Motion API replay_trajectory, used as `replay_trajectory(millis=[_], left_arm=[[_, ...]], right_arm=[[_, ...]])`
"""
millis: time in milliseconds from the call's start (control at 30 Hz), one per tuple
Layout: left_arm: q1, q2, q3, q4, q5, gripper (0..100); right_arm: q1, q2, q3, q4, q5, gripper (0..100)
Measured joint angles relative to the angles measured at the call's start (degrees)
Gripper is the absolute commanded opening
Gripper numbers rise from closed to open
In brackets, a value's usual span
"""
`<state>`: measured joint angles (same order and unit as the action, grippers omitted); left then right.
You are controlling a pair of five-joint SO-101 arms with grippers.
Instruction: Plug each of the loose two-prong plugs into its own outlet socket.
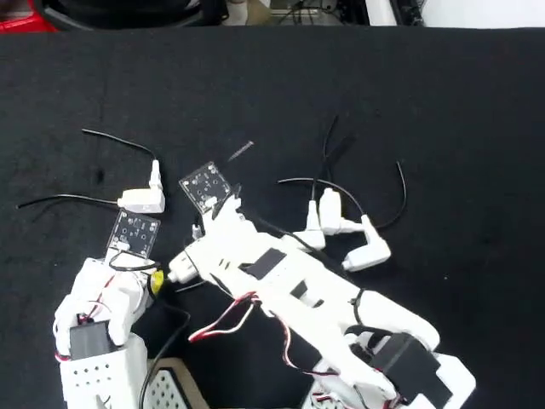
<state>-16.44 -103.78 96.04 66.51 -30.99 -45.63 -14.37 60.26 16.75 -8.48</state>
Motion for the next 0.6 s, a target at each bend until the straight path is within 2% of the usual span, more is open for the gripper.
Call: replay_trajectory(millis=[133,267,433,600], left_arm=[[0.0,0.0,-0.8,0.1,1.7,29],[0.4,0.0,-6.2,-0.4,12.5,29],[2.1,0.0,-10.4,-12.7,29.2,29],[14.9,-0.1,-7.3,-24.8,33.2,29]], right_arm=[[-0.2,0.0,-0.4,2.3,0.0,1.1],[-0.3,0.0,-0.4,2.4,0.0,1.1],[-0.3,0.0,-0.5,2.4,0.0,1.1],[-0.3,0.0,-0.5,2.4,0.0,1.1]])
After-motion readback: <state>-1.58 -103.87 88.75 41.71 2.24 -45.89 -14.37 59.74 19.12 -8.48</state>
